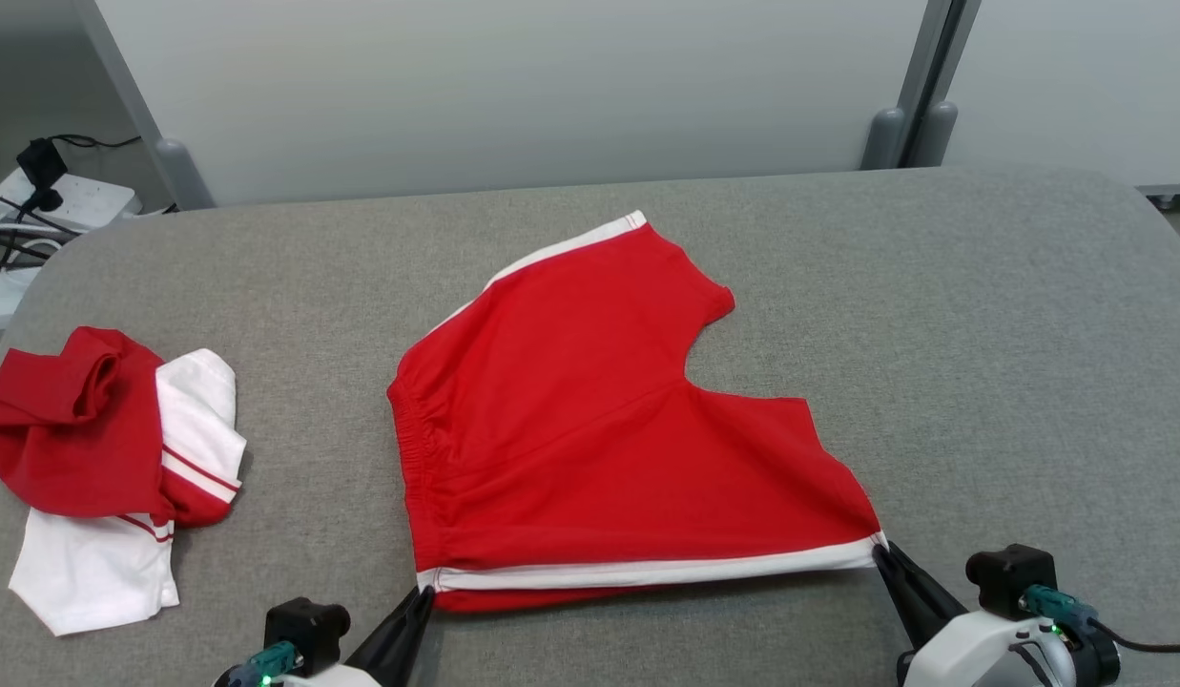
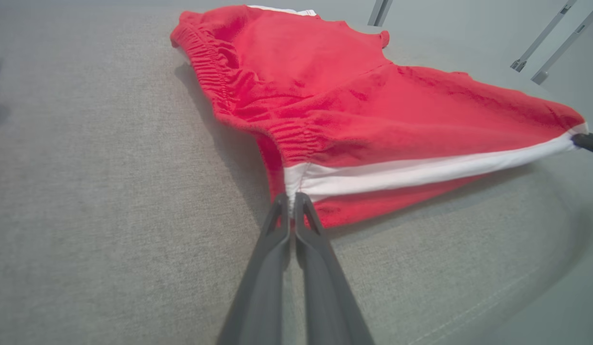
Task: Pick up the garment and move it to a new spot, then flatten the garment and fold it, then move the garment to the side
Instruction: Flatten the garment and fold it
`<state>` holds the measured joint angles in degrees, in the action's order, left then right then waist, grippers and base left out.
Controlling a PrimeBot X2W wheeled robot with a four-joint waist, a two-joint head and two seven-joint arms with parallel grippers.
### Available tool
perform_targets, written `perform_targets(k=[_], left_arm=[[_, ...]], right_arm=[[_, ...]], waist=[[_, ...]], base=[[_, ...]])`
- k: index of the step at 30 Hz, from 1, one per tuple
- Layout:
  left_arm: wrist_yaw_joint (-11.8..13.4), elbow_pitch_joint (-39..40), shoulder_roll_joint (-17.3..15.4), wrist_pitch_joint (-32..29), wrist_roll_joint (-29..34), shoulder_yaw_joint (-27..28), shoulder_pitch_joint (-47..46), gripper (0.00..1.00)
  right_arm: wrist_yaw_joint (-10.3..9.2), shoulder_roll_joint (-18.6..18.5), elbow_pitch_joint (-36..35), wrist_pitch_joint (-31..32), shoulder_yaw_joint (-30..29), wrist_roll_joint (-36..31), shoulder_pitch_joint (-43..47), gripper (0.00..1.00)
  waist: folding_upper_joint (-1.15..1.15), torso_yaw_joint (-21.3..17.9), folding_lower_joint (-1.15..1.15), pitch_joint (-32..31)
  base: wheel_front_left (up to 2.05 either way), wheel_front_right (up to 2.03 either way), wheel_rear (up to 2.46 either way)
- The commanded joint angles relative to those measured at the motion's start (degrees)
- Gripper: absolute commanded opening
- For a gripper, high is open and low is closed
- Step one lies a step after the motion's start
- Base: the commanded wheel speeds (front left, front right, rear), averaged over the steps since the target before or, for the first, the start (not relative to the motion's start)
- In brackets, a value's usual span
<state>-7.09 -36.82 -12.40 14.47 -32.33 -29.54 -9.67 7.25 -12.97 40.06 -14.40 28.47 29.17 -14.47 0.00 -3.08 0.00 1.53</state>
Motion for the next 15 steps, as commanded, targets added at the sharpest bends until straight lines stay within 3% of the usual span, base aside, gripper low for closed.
perform_targets(k=[1, 9, 15], left_arm=[[-0.39, 0.78, -1.53, 0.52, -0.35, 1.99, -0.61, 0.0], [-0.39, 1.92, -1.56, 0.52, -0.02, 4.04, 1.87, 0.0], [-0.38, 7.84, -1.26, 0.52, 5.22, 11.84, -0.33, 0.0]], right_arm=[[0.24, -1.37, -1.66, -0.6, 0.84, 0.78, 0.51, 0.0], [0.24, -2.9, -6.47, -0.6, -0.34, 0.93, 3.48, 0.0], [0.24, -3.12, -10.7, -0.6, -4.51, -2.61, 0.7, 0.0]], waist=[[0.0, -0.2, 0.0, -0.87], [0.0, -0.57, 0.0, -1.63], [0.0, 0.66, 0.0, 0.23]], base=[[0.0, 0.0, 0.0], [0.0, 0.0, 0.0], [0.0, 0.0, 0.0]])
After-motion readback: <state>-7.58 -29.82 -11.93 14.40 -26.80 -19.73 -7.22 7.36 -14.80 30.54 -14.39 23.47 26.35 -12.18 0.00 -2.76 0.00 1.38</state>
